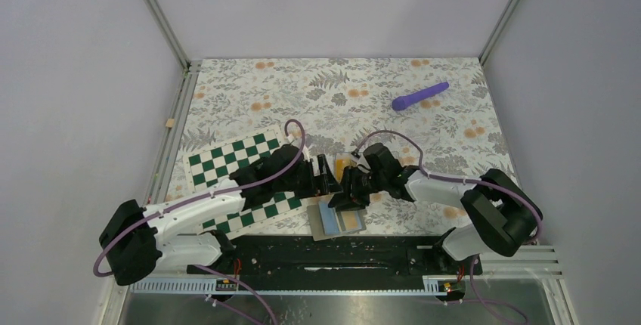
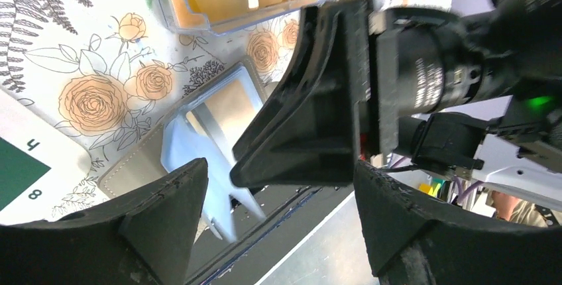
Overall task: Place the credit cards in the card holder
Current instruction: Turn over the card slot in the card holder.
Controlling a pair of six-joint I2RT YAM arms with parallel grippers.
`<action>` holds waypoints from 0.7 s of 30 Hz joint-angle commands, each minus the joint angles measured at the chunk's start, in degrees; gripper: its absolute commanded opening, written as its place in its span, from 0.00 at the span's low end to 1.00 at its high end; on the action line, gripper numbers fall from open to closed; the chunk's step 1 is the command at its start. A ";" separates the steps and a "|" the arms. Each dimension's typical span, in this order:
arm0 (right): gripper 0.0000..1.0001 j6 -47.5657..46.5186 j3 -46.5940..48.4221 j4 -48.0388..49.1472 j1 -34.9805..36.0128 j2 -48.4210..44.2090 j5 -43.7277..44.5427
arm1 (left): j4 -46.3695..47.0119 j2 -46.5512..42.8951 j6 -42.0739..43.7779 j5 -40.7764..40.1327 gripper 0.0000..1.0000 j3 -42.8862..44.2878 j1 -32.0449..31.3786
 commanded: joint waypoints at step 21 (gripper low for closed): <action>0.60 -4.09 10.40 -5.81 11.07 7.62 5.04 | -1.87 -8.83 -8.38 1.52 0.80 -11.86 5.82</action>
